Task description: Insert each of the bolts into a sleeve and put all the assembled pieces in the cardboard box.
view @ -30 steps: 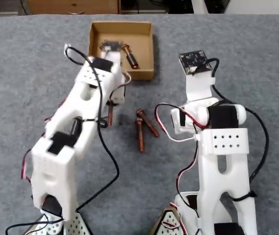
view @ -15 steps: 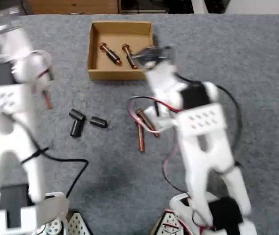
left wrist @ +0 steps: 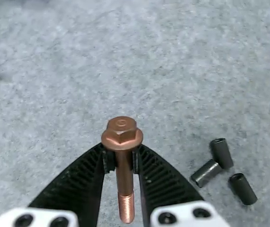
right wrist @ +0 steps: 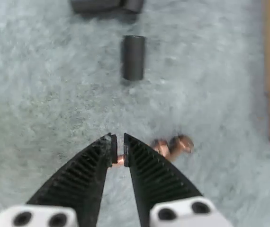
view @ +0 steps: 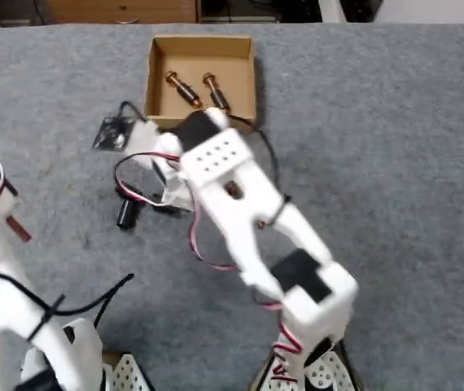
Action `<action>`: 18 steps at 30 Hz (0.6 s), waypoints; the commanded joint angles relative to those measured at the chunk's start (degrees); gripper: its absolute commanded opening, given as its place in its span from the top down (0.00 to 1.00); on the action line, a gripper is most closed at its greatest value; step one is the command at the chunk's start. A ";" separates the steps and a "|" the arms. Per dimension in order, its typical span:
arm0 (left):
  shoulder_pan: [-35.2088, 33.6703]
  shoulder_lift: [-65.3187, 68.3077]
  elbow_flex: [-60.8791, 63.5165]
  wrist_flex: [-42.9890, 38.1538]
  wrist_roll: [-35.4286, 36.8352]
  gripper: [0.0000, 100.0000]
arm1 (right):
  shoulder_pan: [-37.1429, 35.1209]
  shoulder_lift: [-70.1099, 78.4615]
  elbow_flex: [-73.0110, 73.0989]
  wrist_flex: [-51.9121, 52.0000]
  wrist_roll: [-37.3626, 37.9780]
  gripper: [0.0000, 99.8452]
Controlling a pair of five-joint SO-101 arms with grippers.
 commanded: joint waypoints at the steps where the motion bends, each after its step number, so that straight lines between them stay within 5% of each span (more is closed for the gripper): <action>1: -1.14 -5.76 4.31 -2.99 -0.53 0.98 | -1.01 6.81 -9.45 1.93 2.81 0.95; 8: -2.20 -9.10 13.36 -7.74 1.05 0.98 | -1.19 20.53 -25.71 5.80 4.04 0.78; 18: -5.36 -9.01 14.42 -8.44 1.41 0.98 | -2.15 32.57 -41.98 8.70 -3.52 0.78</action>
